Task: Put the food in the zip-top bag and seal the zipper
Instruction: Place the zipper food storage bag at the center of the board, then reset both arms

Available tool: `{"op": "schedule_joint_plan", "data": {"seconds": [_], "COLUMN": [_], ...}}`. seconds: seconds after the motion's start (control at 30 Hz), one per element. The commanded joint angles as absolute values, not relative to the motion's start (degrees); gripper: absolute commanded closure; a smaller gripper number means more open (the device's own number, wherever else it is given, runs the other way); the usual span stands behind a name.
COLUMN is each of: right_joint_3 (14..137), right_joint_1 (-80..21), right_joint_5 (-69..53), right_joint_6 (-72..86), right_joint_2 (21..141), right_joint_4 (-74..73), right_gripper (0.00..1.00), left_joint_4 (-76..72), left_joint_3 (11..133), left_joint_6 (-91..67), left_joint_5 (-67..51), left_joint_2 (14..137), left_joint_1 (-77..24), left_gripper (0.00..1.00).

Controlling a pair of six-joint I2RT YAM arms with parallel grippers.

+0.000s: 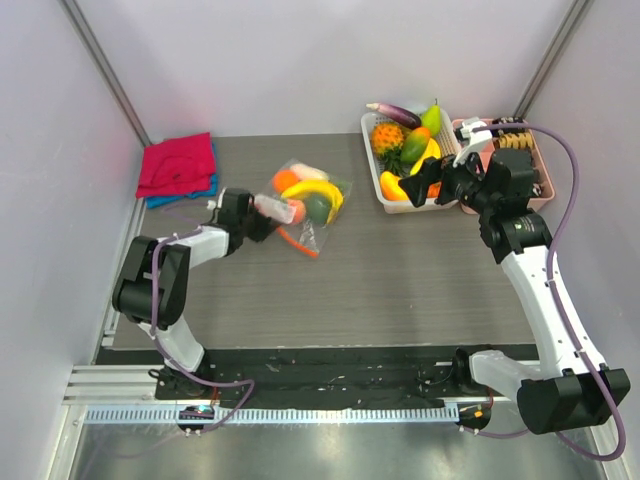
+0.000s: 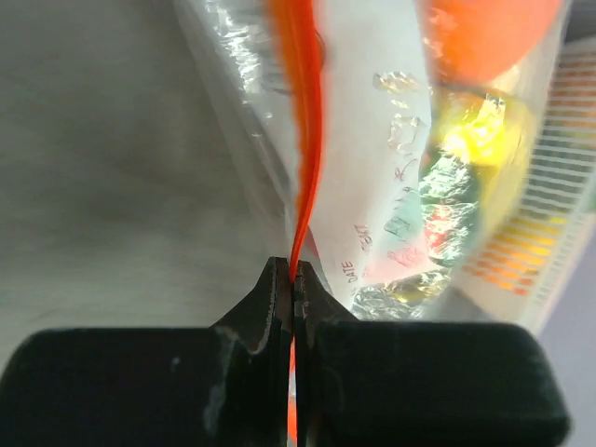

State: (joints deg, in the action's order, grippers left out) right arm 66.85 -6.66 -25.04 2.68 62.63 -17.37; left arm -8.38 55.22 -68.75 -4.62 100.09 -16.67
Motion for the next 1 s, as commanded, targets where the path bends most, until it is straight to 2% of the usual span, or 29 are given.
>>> {"op": "schedule_joint_plan", "data": {"seconds": [0.0, 0.07, 0.13, 0.17, 0.2, 0.23, 0.3, 0.37, 0.43, 0.6, 0.63, 0.8, 0.83, 0.97], "right_joint_3": [66.8, 66.62, 66.62, 66.71, 66.62, 66.53, 66.1, 66.09, 66.09, 65.65, 65.57, 64.78, 64.43, 61.88], "right_joint_1": [-6.42, -6.42, -6.42, -6.42, -6.42, -6.42, -6.42, -6.42, -6.42, -6.42, -6.33, -5.54, -5.28, -2.56], "right_joint_5": [-28.29, -28.83, -29.18, -29.18, -29.18, -28.92, -28.57, -28.13, -27.78, -26.55, -26.19, -23.38, -23.03, -22.59], "right_joint_6": [2.02, 2.28, 2.37, 2.37, 2.2, 2.11, 1.5, 1.23, 1.14, 2.63, 3.07, 7.28, 9.21, 13.78], "right_joint_2": [61.17, 61.35, 61.61, 61.61, 61.7, 61.26, 60.82, 60.3, 59.94, 59.24, 59.15, 59.15, 59.06, 58.97], "right_joint_4": [-15.91, -15.82, -15.73, -15.73, -15.82, -15.91, -16.08, -16.52, -17.4, -19.59, -20.03, -23.72, -24.17, -25.22], "right_gripper": [0.0, 0.0, 0.0, 0.0, 0.0, 0.0, 0.0, 0.0, 0.0, 0.0, 0.0, 0.0, 0.0, 0.0], "left_joint_4": [-5.11, -4.04, -2.03, -1.59, -0.54, 2.43, 4.56, 9.21, 14.21, 25.56, 26.97, 47.96, 50.69, 62.47], "left_joint_3": [48.09, 45.71, 44.31, 43.86, 43.51, 42.98, 42.37, 41.92, 42.1, 46.56, 48.5, 69.99, 72.83, 83.48], "left_joint_6": [-68.47, -69.43, -69.96, -69.87, -69.79, -69.61, -68.13, -66.63, -63.03, -51.27, -43.24, -19.73, -13.08, -5.04], "left_joint_5": [-3.78, -5.79, -6.94, -7.47, -7.3, -7.47, -11.06, -12.13, -12.22, -15.01, -17.9, -25.31, -24.96, -16.01], "left_joint_2": [89.94, 88.16, 86.14, 85.26, 83.34, 82.02, 79.64, 75.25, 70.34, 62.76, 63.28, 70.13, 71.27, 77.77], "left_joint_1": [-14.5, -14.41, -14.41, -14.5, -14.41, -14.41, -14.59, -14.68, -14.5, -13.01, -11.88, -9.76, -9.76, -9.49], "left_gripper": [0.98, 0.95, 0.82, 0.74, 0.52, 0.42, 0.27, 0.23, 0.0, 0.0, 0.0, 0.0, 0.0, 0.0]}}
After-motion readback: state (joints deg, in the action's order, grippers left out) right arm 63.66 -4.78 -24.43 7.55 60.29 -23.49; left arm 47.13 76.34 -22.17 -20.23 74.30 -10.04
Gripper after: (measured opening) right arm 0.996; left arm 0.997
